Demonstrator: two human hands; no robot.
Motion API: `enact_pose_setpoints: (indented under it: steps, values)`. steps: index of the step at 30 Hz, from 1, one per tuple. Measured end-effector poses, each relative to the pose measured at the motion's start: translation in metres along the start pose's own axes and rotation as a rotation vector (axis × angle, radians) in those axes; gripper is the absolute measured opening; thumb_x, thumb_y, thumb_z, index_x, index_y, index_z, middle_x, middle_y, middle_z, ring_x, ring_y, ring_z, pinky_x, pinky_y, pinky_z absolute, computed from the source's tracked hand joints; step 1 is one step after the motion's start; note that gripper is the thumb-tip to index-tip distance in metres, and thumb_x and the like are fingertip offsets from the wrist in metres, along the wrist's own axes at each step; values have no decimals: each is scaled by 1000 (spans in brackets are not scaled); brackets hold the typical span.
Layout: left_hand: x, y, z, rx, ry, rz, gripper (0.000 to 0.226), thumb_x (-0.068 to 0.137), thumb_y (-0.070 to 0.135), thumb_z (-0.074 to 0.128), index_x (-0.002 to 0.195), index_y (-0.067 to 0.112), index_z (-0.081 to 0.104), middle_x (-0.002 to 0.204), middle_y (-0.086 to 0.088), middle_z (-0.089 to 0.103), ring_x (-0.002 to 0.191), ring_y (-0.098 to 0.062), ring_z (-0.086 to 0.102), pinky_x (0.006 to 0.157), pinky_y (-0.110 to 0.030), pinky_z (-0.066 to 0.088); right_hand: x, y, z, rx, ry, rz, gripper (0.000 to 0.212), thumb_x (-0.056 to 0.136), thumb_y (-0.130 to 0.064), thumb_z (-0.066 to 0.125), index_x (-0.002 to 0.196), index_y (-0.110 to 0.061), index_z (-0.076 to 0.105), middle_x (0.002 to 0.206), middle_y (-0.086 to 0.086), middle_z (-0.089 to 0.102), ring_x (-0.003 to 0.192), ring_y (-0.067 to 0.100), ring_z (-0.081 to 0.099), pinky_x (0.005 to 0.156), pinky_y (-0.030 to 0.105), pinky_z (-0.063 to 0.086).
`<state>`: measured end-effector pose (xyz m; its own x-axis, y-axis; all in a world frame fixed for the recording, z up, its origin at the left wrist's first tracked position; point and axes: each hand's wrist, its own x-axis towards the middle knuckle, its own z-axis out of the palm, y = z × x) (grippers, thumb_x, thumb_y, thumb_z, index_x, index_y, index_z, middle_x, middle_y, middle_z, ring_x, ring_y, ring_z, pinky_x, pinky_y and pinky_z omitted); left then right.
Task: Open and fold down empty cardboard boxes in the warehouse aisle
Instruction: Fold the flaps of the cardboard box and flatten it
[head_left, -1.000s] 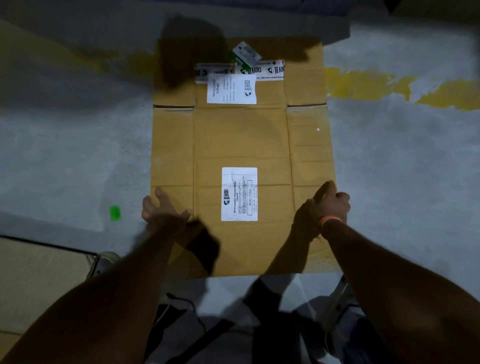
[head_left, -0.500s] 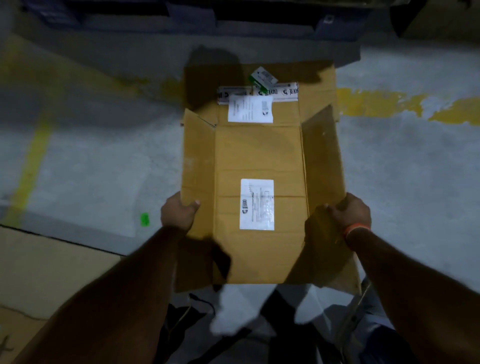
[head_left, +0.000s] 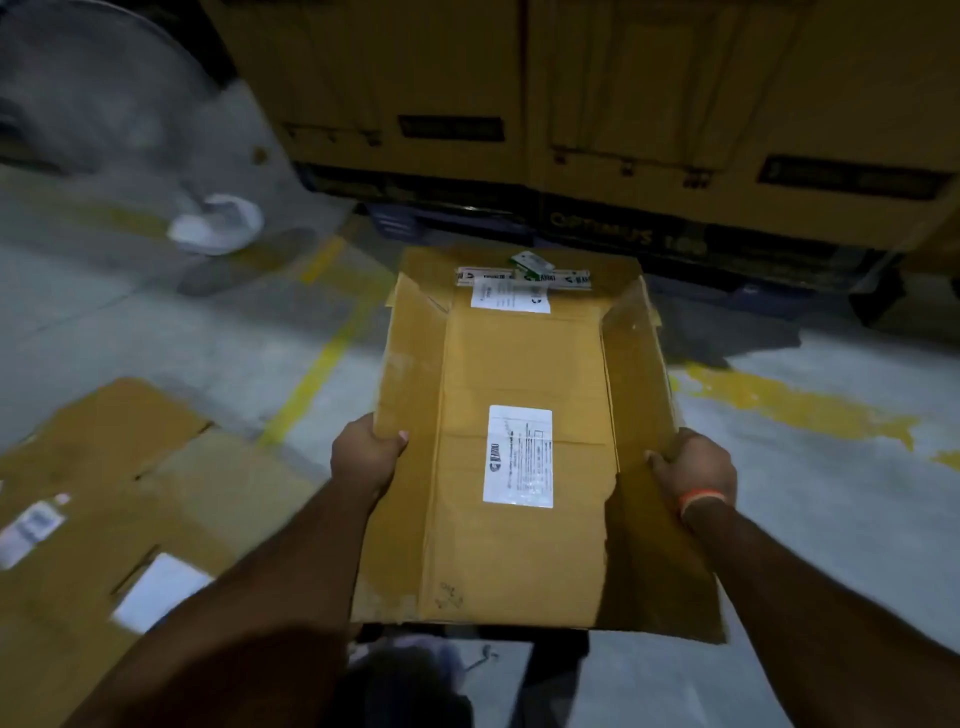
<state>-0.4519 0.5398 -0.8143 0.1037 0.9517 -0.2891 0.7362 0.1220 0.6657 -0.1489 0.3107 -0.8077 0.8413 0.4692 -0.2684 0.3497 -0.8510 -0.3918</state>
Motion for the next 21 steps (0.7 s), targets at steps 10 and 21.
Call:
enact_pose_setpoints:
  steps: [10, 21]
  values:
    - [-61, -179, -210, -255, 438, -300, 28, 88, 29, 75, 113, 14, 74, 98, -9, 76, 93, -34, 70, 86, -44, 58, -111, -249, 66, -70, -155, -544, 21, 94, -20, 66, 110, -6, 63, 106, 18, 67, 99, 37, 62, 78, 33, 44]
    - [-141, -333, -277, -257, 696, -607, 38, 88, 32, 76, 117, 7, 71, 108, -16, 73, 105, -37, 68, 90, -41, 54, -228, -355, 190, 0, -317, -766, 30, 96, -14, 64, 126, -7, 61, 124, 15, 65, 116, 36, 61, 98, 42, 50]
